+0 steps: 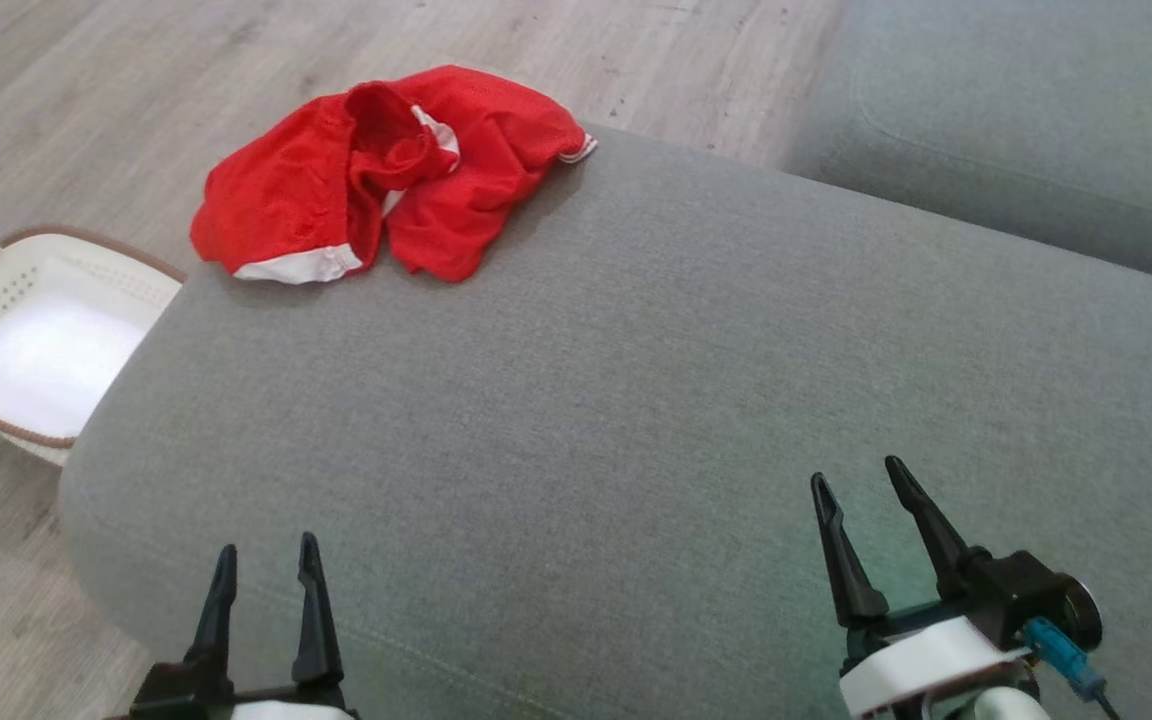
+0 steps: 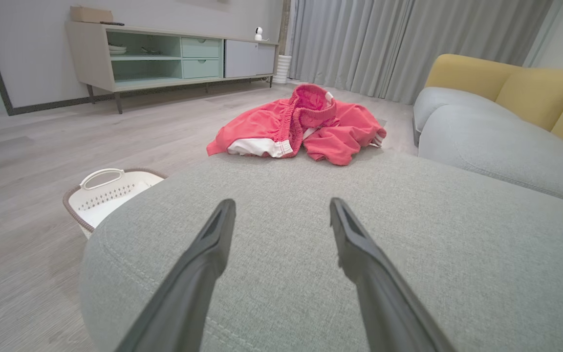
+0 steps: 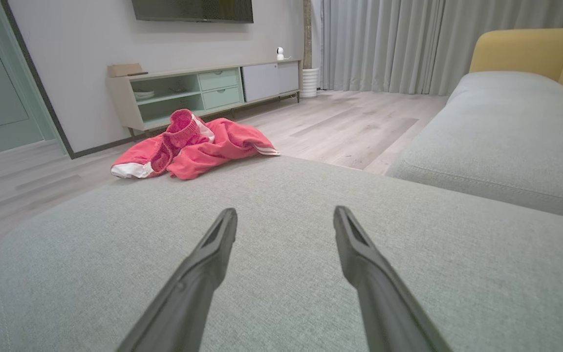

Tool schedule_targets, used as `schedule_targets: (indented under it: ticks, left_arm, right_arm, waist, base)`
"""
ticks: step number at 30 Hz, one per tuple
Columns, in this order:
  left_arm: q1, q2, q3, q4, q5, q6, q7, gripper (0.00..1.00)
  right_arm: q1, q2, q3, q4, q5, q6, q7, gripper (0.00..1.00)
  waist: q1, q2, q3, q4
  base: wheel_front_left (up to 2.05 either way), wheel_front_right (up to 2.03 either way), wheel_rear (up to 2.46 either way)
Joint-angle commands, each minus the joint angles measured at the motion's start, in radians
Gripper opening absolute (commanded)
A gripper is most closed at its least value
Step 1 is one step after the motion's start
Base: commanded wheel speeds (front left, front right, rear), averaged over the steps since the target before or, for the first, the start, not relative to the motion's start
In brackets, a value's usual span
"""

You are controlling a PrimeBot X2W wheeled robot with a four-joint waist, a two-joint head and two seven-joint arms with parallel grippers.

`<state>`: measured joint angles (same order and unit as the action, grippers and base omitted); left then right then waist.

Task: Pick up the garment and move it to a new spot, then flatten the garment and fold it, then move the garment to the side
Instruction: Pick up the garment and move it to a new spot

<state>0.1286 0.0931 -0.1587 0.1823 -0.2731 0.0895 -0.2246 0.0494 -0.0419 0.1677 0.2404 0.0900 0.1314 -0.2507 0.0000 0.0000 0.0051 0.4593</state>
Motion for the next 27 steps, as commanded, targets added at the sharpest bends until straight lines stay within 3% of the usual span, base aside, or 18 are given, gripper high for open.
schedule_targets:
  ticks: [1,9,16,23,27]
  left_arm:
    - [-0.030,0.007,0.039,-0.038,-0.006,0.007,-0.016,1.00]
    - [-0.084,0.068,0.125,-0.139,-0.016,0.042,-0.013,1.00]
    - [-0.370,0.279,0.246,-0.251,-0.014,0.024,0.109,1.00]
    - [-0.703,0.391,0.243,-0.111,-0.058,-0.043,0.253,1.00]
    - [-0.857,0.388,0.223,0.044,-0.109,-0.071,0.332,1.00]
  right_arm:
    - [-0.050,-0.008,0.022,-0.030,-0.011,-0.001,-0.011,1.00]
    - [-0.076,-0.008,-0.001,-0.083,-0.057,-0.001,0.011,1.00]
    - [-0.138,-0.008,0.001,-0.199,-0.116,-0.001,0.067,1.00]
    - [-0.196,-0.008,0.011,-0.292,-0.181,-0.001,0.125,1.00]
    - [-0.221,-0.008,0.006,-0.339,-0.213,-0.001,0.150,1.00]
  waist:
    - [0.0000,0.0000,0.008,-0.009]
    - [0.0000,0.0000,0.072,-0.060]
    - [0.0000,0.0000,0.186,-0.148]
    - [0.0000,0.0000,0.311,-0.231]
    - [0.0000,0.0000,0.379,-0.266]
  base:
    - [0.00,0.00,0.00]
    - [0.00,0.00,0.00]
    - [0.00,0.00,0.00]
    - [0.00,0.00,0.00]
    - [0.00,0.00,0.00]
